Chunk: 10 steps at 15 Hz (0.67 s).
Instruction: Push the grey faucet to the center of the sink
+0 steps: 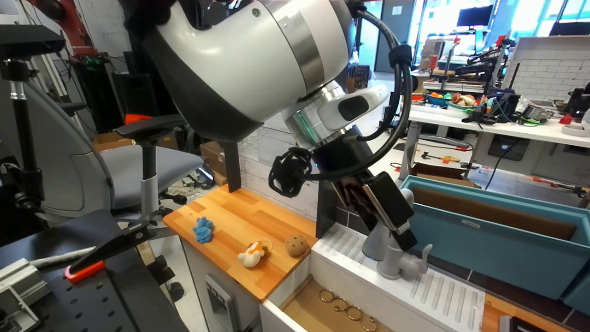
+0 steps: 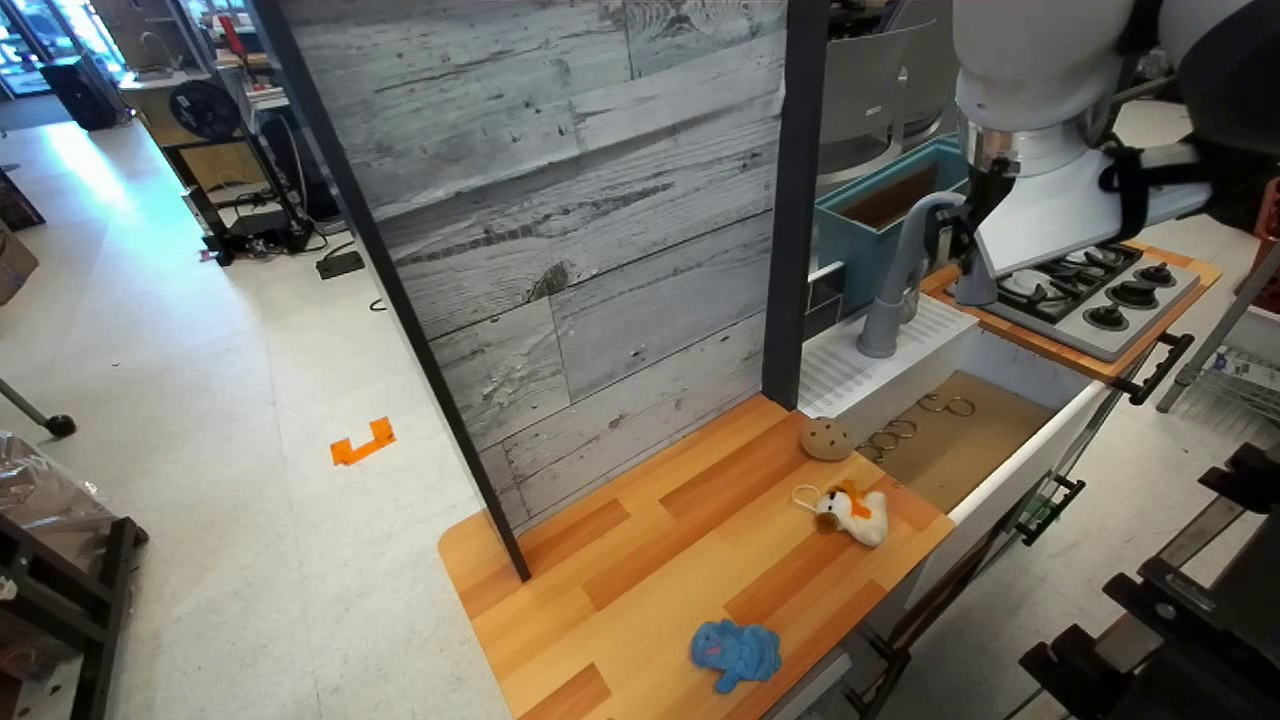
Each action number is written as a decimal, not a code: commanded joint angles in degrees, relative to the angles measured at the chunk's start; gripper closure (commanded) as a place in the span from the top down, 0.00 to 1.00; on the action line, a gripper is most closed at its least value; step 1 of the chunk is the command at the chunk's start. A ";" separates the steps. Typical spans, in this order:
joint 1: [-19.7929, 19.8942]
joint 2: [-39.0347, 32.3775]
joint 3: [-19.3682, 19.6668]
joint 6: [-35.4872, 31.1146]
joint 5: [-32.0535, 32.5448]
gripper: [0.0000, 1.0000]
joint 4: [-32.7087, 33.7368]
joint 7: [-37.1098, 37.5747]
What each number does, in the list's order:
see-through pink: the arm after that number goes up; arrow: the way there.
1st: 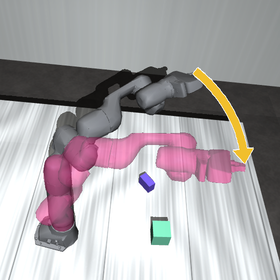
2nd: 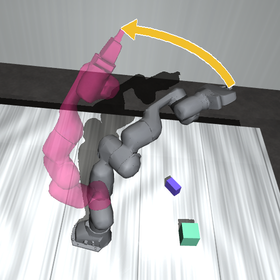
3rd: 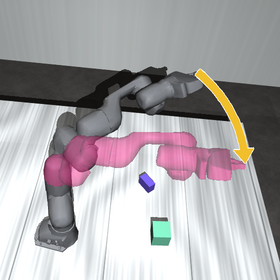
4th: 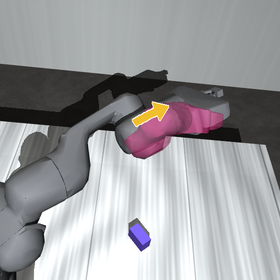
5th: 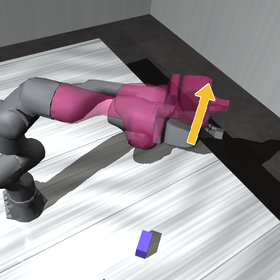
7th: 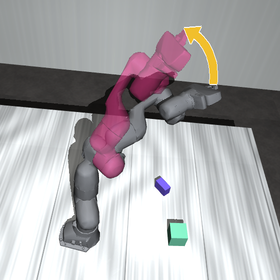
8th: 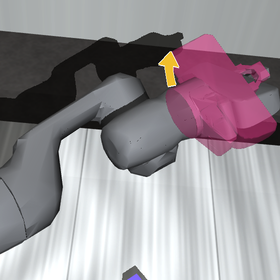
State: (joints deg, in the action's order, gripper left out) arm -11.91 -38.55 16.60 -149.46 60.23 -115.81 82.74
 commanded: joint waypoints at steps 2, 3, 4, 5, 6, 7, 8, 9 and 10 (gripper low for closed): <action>2.19 4.91 0.89 3.20 3.21 1.00 -3.68 3.66; 2.29 5.27 0.77 3.19 3.27 1.00 -3.92 3.98; 2.27 5.62 0.60 3.02 3.43 1.00 -4.14 4.31; 2.36 5.89 0.30 2.98 3.33 1.00 -4.34 4.33; 2.33 6.20 0.05 2.90 3.36 1.00 -4.68 4.36; 2.20 6.37 -0.15 2.75 3.59 1.00 -4.85 4.35; 2.45 6.80 -0.96 2.61 3.10 1.00 -5.18 3.16; 2.62 7.22 -1.58 2.21 3.02 1.00 -5.45 2.57; 3.78 8.63 -3.61 1.58 1.02 1.00 -6.69 -0.48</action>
State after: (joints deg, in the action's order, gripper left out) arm -11.08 -35.94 15.99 -149.49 61.27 -117.86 85.77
